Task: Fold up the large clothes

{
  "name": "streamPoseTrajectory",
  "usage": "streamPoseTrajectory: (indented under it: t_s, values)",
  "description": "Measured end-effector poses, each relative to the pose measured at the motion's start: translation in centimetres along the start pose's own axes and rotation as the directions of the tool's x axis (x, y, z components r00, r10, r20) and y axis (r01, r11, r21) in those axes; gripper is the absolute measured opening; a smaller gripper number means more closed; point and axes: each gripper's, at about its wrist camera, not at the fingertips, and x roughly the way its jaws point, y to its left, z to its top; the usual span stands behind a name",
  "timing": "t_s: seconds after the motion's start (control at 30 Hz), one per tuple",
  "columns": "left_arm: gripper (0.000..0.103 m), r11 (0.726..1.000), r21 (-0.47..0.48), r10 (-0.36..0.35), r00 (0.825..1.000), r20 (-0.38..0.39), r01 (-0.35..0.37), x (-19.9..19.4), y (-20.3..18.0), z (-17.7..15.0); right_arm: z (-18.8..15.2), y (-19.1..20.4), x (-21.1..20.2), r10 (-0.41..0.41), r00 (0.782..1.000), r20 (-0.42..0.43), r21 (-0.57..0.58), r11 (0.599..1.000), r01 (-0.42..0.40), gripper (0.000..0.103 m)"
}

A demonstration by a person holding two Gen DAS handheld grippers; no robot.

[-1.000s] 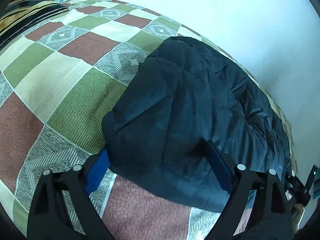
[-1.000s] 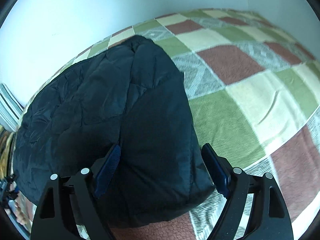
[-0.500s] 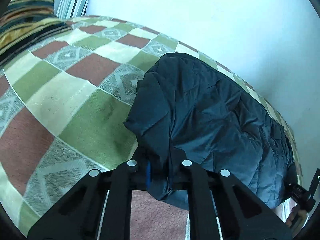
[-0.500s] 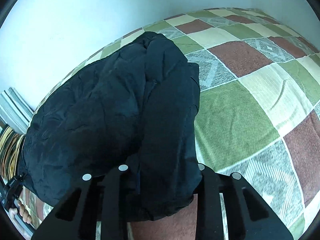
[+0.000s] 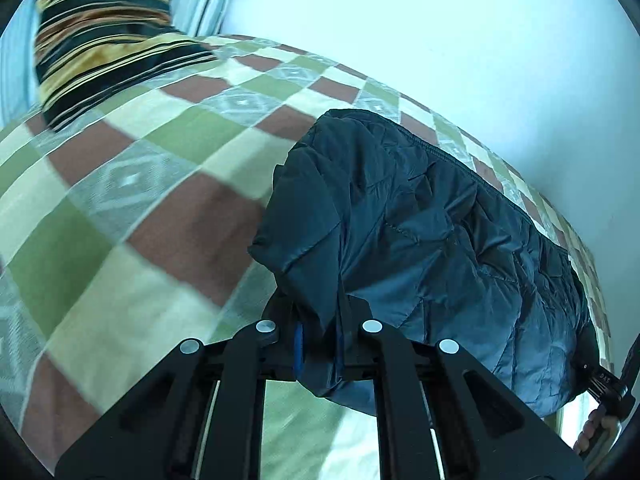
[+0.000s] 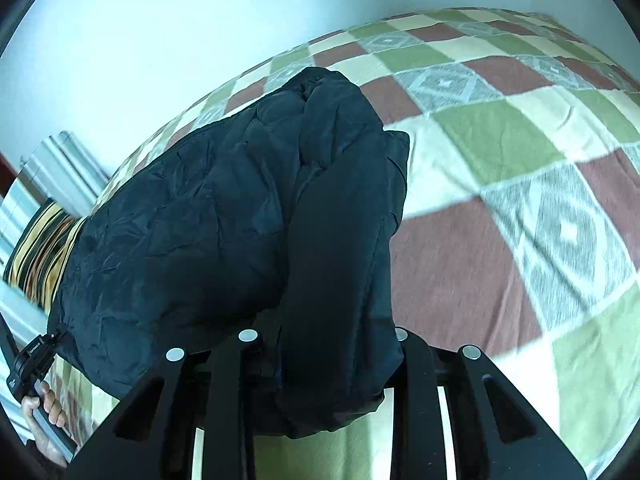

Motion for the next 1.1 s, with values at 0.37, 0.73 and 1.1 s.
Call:
streamPoseTrajectory:
  t_s: [0.37,0.73,1.1]
  values:
    - [0.011,1.000,-0.010,0.028,0.999,-0.019,-0.028,-4.5,4.5,-3.6,-5.8,1.9,-3.3,0.001,1.000,-0.020,-0.050,0.999,-0.002,0.027]
    - [0.011,1.000,-0.027,0.012,1.000,-0.022,-0.013,-6.5,6.1,-5.5,-7.9,2.0,-5.0,-0.013,0.999,-0.037,-0.056,0.998,0.011,0.027]
    - [0.030,0.999,-0.038,0.034,0.999,-0.041,-0.036,-6.6,6.5,-5.6,-7.7,1.6,-5.6,-0.034,0.999,-0.035,-0.032,0.999,0.033,0.043]
